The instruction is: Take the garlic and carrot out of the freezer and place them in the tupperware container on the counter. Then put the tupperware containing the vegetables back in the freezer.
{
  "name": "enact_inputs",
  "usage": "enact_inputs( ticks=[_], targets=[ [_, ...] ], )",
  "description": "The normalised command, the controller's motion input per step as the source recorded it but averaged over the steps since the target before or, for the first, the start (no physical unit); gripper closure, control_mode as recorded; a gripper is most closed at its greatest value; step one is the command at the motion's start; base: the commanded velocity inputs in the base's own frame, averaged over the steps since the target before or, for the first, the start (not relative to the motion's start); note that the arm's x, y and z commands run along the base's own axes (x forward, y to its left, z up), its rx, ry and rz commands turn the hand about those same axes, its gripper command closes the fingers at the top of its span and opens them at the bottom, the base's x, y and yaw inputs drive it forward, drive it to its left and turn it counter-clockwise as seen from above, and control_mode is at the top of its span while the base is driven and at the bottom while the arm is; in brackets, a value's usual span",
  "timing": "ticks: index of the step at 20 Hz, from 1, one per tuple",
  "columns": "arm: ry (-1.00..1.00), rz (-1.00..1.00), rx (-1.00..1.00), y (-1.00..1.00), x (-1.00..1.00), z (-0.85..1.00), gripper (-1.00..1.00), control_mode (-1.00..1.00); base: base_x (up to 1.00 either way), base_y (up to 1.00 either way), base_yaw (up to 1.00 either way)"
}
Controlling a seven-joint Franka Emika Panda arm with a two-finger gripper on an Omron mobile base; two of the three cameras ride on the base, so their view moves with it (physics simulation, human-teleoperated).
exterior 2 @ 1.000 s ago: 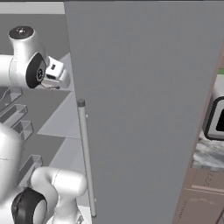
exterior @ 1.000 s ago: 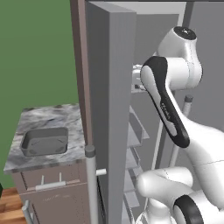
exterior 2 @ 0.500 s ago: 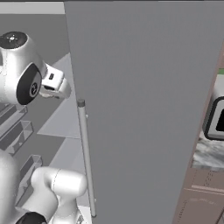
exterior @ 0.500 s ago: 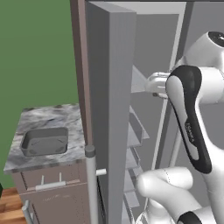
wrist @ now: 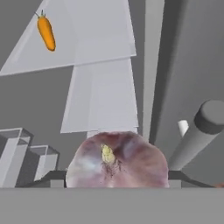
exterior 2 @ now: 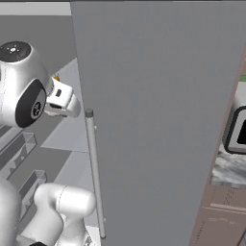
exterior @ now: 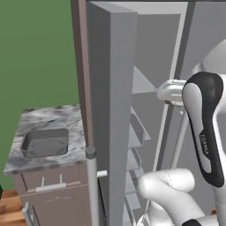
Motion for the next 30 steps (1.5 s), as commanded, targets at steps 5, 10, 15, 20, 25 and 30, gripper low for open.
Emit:
enact_inputs(
  ticks=[5, 10, 15, 20, 25, 30],
  targets=[
    [0.00, 0.00, 0.00, 0.00, 0.00, 0.00, 1.00, 1.00, -0.65, -0.39, 0.00],
    [0.00, 0.00, 0.00, 0.00, 0.00, 0.00, 1.00, 1.00, -0.27, -0.67, 0.01],
    [0.00, 0.00, 0.00, 0.00, 0.00, 0.00, 1.00, 1.00, 0.00, -0.63, 0.53],
    [0.00, 0.00, 0.00, 0.00, 0.00, 0.00, 1.00, 1.00, -0.13, -0.17, 0.87],
    [0.00, 0.00, 0.00, 0.00, 0.00, 0.00, 1.00, 1.00, -0.38, -0.01, 0.92],
    [0.00, 0.00, 0.00, 0.00, 0.00, 0.00, 1.00, 1.00, -0.61, 0.00, 0.91]
  ],
)
